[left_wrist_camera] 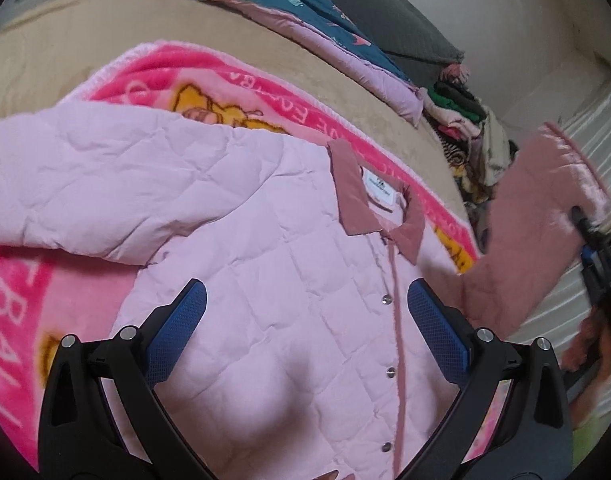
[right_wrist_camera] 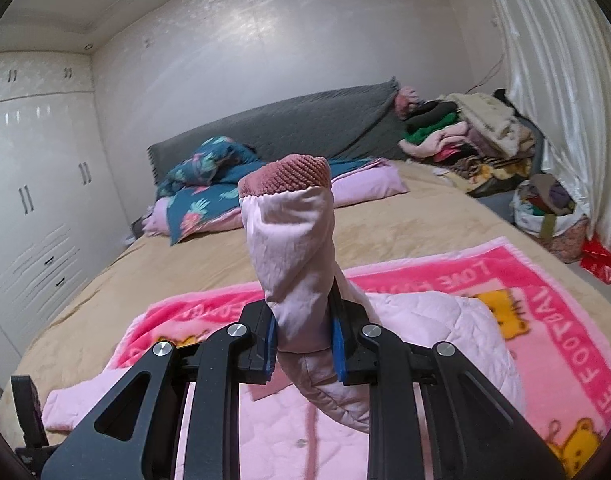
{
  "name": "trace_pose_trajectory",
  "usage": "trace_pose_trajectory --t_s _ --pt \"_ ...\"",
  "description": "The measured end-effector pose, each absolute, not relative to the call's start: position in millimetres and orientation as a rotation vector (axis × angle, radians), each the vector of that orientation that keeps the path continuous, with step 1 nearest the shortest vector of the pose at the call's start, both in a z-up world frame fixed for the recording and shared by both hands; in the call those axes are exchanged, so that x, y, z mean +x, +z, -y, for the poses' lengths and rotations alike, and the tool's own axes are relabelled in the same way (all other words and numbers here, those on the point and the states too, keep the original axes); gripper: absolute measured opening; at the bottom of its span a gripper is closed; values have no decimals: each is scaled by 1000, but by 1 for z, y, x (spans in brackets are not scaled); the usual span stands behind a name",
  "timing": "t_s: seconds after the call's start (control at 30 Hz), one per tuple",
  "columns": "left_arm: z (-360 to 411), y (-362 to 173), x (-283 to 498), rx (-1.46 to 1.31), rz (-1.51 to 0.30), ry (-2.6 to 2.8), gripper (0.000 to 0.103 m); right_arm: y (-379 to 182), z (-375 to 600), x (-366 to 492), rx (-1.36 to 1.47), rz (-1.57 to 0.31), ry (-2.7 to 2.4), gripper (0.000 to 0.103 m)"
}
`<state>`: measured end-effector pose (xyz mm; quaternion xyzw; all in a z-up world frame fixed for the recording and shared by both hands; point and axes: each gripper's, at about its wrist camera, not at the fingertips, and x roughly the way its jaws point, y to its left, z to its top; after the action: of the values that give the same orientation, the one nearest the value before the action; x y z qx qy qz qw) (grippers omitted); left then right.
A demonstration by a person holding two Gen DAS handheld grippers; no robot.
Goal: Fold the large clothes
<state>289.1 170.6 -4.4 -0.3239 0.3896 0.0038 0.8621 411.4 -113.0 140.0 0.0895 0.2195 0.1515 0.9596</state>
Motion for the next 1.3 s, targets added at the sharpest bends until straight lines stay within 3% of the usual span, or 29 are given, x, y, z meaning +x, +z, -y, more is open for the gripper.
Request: trace_pose_trajectory --t_s 0.47,0.67,0.8,0.97,1.03,1.3 --pt "-208 -24 290 -857 -786 -14 94 54 20 413 93 -591 437 21" --pt "-211 -35 295 -910 -783 -36 94 10 -8 399 38 -685 527 28" --pt "-210 -40 296 -927 -786 -43 94 -7 -21 389 50 -746 590 52" --pt "-202 -49 301 -946 -813 -87 94 -17 -27 375 21 -796 639 63" --pt "-197 -55 305 -959 -834 -113 94 -15 -15 367 70 -794 670 79" --pt "-163 -81 316 -897 -930 -131 93 -13 52 357 141 -795 590 83"
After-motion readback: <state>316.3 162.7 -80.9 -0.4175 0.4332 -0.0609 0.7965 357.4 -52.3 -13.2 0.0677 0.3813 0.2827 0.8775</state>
